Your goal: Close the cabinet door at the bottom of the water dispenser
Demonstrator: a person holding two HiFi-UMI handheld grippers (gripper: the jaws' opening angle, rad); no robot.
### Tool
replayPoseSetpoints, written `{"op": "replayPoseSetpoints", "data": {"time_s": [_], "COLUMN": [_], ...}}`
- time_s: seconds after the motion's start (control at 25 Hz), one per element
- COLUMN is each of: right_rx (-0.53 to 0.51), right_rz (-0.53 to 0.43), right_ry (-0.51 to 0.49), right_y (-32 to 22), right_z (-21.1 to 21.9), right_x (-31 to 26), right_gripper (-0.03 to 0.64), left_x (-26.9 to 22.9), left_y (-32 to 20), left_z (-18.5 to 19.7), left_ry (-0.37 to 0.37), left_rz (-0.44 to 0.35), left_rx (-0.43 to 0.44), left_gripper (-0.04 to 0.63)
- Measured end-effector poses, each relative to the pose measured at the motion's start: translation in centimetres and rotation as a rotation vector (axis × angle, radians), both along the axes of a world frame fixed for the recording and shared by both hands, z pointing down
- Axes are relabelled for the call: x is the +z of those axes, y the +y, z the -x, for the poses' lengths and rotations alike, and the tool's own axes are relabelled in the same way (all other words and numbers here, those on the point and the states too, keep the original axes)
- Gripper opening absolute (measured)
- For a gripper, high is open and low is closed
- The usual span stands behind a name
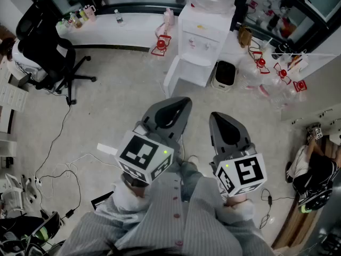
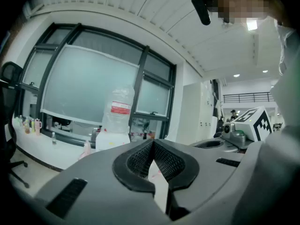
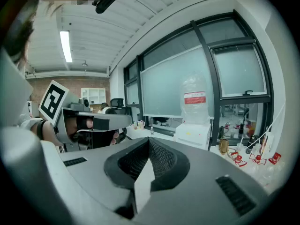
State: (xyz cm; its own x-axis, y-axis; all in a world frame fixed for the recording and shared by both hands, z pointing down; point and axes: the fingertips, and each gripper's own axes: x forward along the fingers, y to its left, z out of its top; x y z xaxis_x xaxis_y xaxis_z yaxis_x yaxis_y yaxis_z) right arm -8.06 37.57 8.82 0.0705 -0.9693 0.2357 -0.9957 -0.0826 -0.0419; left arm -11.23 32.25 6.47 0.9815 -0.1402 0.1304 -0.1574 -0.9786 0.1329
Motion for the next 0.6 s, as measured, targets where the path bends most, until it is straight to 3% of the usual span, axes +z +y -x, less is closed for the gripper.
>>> {"op": "replayPoseSetpoints", "data": {"time_s": [0.28,0.6], "right_rx": [-0.026,-0.094], "right_rz": [-0.009,-0.018], "right_ry": [0.0,0.001], "right_y": [0.2,1.3], "right_z": [-1.1,-2.5], "right_x": [-0.2,0.1], "right_gripper": [0.012,0.014], "left_x": [-0.1,0.0], "left_y": [-0.5,-1.6], "left_z": [-0.6,-0.7], "left_ry": [0.001,0.011], "left_rz": [-0.005,-0.021], "left_rx": [-0.049,-0.178], "left_gripper": [0.009,0.009]}}
